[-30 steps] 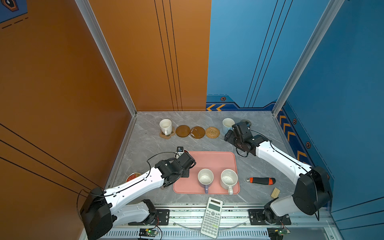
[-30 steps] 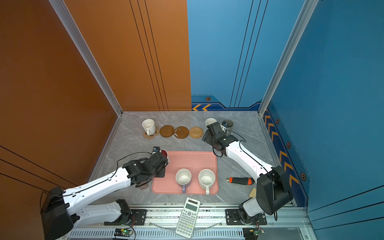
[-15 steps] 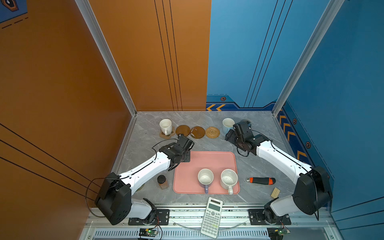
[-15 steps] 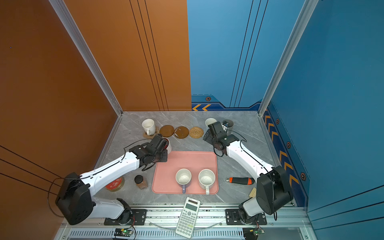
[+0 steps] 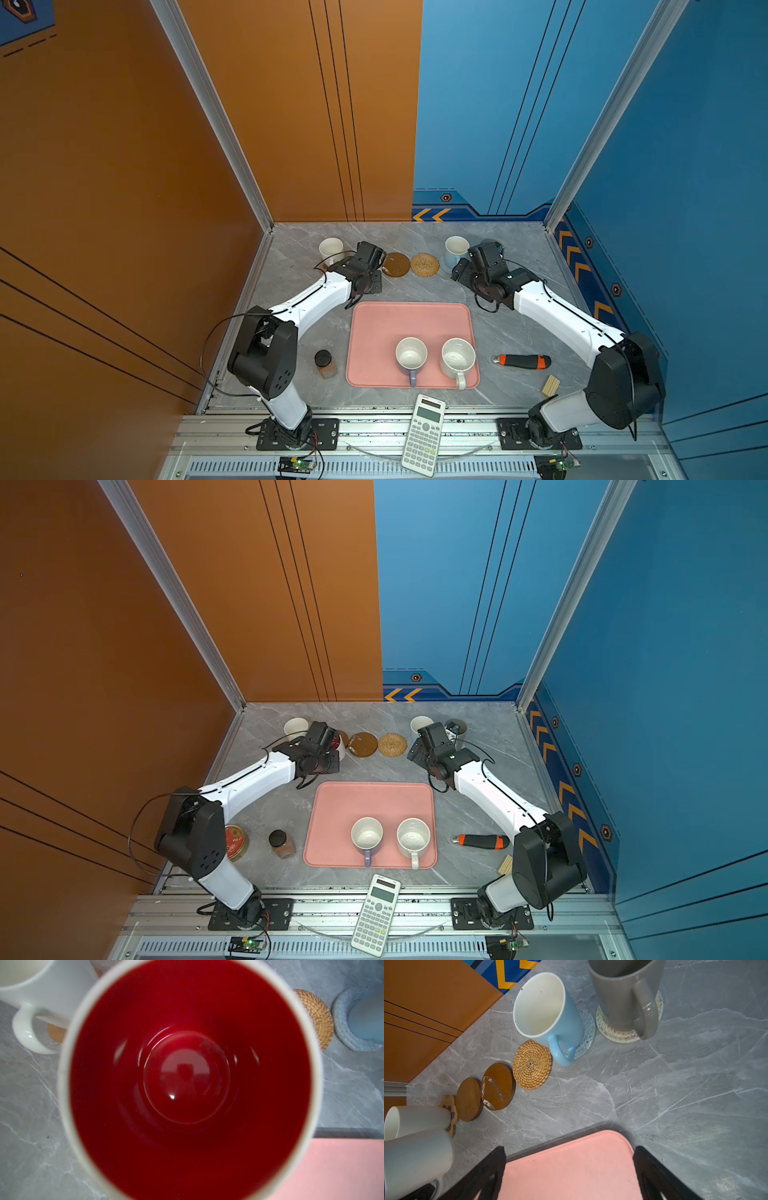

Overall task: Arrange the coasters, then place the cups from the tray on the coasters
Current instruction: 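Carry the red-lined mug toward the wooden disc coaster with the left gripper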

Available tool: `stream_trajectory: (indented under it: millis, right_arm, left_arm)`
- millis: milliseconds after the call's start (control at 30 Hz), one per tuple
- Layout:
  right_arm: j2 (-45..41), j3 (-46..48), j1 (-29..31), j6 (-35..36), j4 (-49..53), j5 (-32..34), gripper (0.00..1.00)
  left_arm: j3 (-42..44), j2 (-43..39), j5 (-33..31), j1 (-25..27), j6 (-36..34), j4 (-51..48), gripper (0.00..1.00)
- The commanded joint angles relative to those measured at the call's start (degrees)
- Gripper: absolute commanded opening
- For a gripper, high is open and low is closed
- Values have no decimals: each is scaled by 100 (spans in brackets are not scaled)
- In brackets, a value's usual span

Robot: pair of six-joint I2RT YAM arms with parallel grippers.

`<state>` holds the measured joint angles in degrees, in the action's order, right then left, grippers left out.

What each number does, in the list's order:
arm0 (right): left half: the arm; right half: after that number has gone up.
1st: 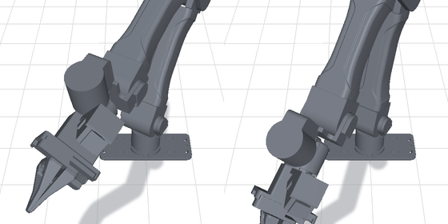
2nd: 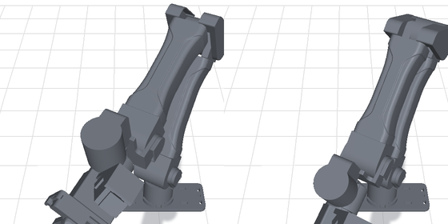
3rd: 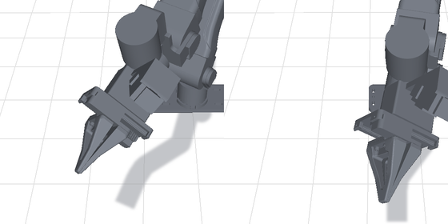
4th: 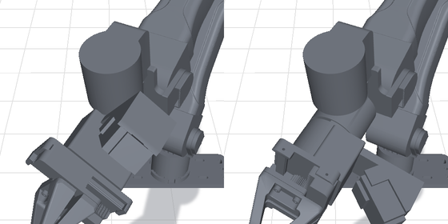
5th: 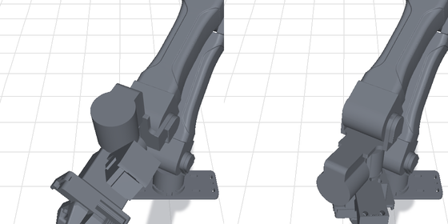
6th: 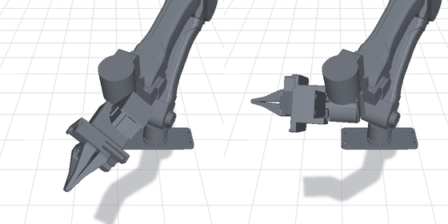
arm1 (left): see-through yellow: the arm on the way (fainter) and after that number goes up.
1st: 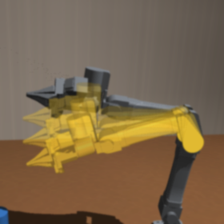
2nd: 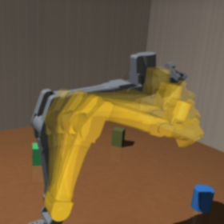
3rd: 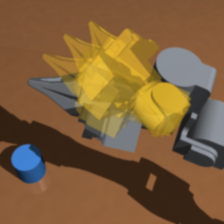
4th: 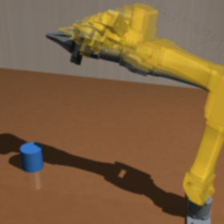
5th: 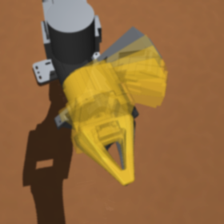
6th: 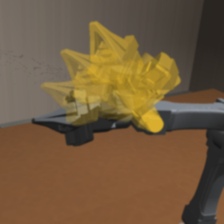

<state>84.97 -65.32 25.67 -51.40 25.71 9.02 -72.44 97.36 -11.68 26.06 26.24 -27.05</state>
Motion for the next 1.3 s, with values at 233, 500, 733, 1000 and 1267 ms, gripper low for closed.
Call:
stream_trajectory:
  millis: [233, 500, 733, 1000, 1267]
  right_arm:
    - [-382, 240, -115, 54, -5, 36, 94]
    - [-535, 382, -229, 34, 6, 49, 94]
    - [-575, 402, -260, 33, 18, 64, 94]
    - [-514, 380, -267, 13, 21, 35, 94]
    - [-519, 379, -273, 7, 22, 33, 94]
  left_arm:
    - [-960, 869, 218, -310, -260, 358, 0]
    - [-1463, 1418, 272, -549, -242, 359, 0]
    - [-1858, 1804, 308, -608, -251, 297, 0]
    - [-2185, 2032, 216, -651, -243, 157, 0]
    - [-2219, 2101, 160, -726, -269, 138, 0]
